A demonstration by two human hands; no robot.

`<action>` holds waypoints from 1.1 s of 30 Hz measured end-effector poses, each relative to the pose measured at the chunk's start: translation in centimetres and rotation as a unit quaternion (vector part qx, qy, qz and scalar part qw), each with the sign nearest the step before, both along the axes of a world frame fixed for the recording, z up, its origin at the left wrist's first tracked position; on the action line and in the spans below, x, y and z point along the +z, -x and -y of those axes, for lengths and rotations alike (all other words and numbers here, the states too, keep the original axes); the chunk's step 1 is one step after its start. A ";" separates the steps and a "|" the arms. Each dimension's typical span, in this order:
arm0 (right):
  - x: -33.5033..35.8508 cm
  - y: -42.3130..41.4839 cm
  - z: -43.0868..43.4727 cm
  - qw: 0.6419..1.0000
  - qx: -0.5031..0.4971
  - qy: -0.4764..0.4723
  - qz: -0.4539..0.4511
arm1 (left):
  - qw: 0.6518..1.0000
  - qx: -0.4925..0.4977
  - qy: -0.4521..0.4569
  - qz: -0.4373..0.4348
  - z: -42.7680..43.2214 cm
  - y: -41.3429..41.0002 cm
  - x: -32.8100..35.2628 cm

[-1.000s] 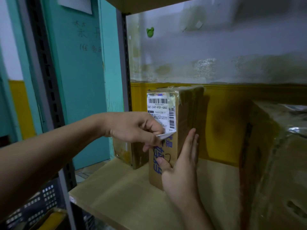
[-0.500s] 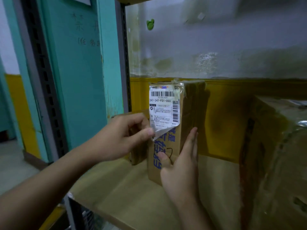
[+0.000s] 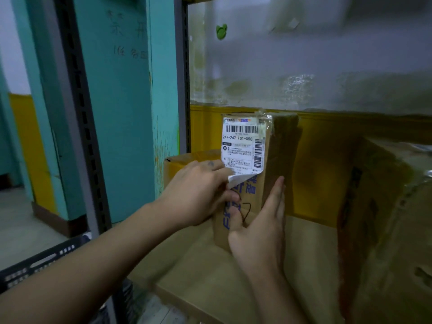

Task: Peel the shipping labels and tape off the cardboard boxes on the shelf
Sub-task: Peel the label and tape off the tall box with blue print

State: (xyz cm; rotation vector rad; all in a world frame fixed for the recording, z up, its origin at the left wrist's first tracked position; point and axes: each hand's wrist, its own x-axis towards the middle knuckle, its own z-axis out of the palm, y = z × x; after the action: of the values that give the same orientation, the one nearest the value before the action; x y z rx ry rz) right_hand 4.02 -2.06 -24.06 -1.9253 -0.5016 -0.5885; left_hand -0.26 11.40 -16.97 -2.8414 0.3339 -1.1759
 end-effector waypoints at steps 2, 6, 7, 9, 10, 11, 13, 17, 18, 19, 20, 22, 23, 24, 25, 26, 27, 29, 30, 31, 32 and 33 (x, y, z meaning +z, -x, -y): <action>0.0 0.1 0.0 1.000 -0.015 0.001 0.004 | 1.000 -0.003 -0.012 -0.007 0.1 0.0 0.2; 0.2 0.2 -0.1 1.000 -0.019 -0.008 -0.021 | 0.997 -0.030 0.032 -0.064 -0.1 0.0 0.8; 0.2 0.1 0.0 1.000 -0.017 -0.004 -0.026 | 0.996 -0.033 0.030 -0.076 -0.1 0.0 1.0; 0.2 -0.1 0.1 0.999 -0.015 0.004 -0.037 | 0.995 -0.040 0.015 -0.094 0.0 -0.1 1.6; 0.2 -0.3 0.2 0.999 -0.013 0.004 -0.042 | 0.994 -0.048 0.006 -0.099 0.0 -0.2 1.9; 0.2 -0.4 0.2 0.999 -0.012 0.000 -0.044 | 0.993 -0.057 -0.002 -0.104 0.0 -0.2 2.2; 0.2 -0.6 0.2 0.999 -0.012 -0.015 -0.035 | 0.991 -0.072 -0.019 -0.113 0.0 -0.5 3.0; 0.1 -0.7 0.2 0.999 -0.020 -0.045 -0.020 | 0.985 -0.095 -0.035 -0.140 0.1 -1.0 4.2; 0.1 -0.7 0.3 0.999 -0.020 -0.047 -0.019 | 0.984 -0.095 -0.040 -0.147 0.2 -1.0 4.4; 0.1 -0.8 0.3 0.999 -0.018 -0.046 -0.018 | 0.983 -0.095 -0.047 -0.151 0.2 -1.1 4.6; 0.0 -0.9 0.4 0.999 -0.014 -0.045 -0.019 | 0.982 -0.095 -0.054 -0.152 0.2 -1.1 4.7; 0.0 -0.9 0.5 0.999 0.000 -0.033 -0.026 | 0.981 -0.092 -0.065 -0.155 -0.1 -0.9 4.9; 0.1 -0.8 0.5 0.999 0.008 -0.026 -0.028 | 0.981 -0.089 -0.071 -0.158 -0.2 -0.7 4.9; 0.1 -0.8 0.5 0.999 0.014 -0.018 -0.028 | 0.980 -0.084 -0.075 -0.163 -0.4 -0.5 5.0; 0.1 -0.7 0.5 0.999 0.017 -0.012 -0.026 | 0.980 -0.077 -0.076 -0.170 -0.5 -0.3 5.0; 0.1 -0.6 0.4 1.000 0.017 -0.011 -0.023 | 0.979 -0.069 -0.075 -0.176 -0.7 -0.2 5.1; 0.0 -0.7 0.4 1.000 0.015 -0.012 -0.021 | 0.979 -0.061 -0.075 -0.181 -0.7 -0.2 5.1; 0.0 -0.6 0.3 1.000 0.016 -0.013 -0.022 | 0.977 -0.046 -0.082 -0.192 -0.6 -0.1 5.5; 0.0 -0.7 0.3 0.999 0.017 -0.015 -0.022 | 0.975 -0.041 -0.086 -0.201 -0.5 -0.2 5.8; 0.0 -0.7 0.3 0.999 0.020 -0.019 -0.020 | 0.973 -0.035 -0.088 -0.212 -0.4 -0.2 6.2; 0.0 -0.7 0.4 0.999 0.022 -0.022 -0.021 | 0.969 -0.031 -0.087 -0.227 -0.2 -0.2 6.7; 0.0 -0.7 0.4 0.999 0.026 -0.023 -0.025 | 0.966 -0.027 -0.083 -0.245 -0.1 -0.2 7.1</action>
State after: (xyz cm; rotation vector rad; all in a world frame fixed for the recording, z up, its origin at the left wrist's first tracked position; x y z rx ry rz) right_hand 4.68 -2.50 -24.02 -1.8723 -0.5003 -0.5144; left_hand -0.04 11.54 -9.86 -2.9461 0.5031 -0.4047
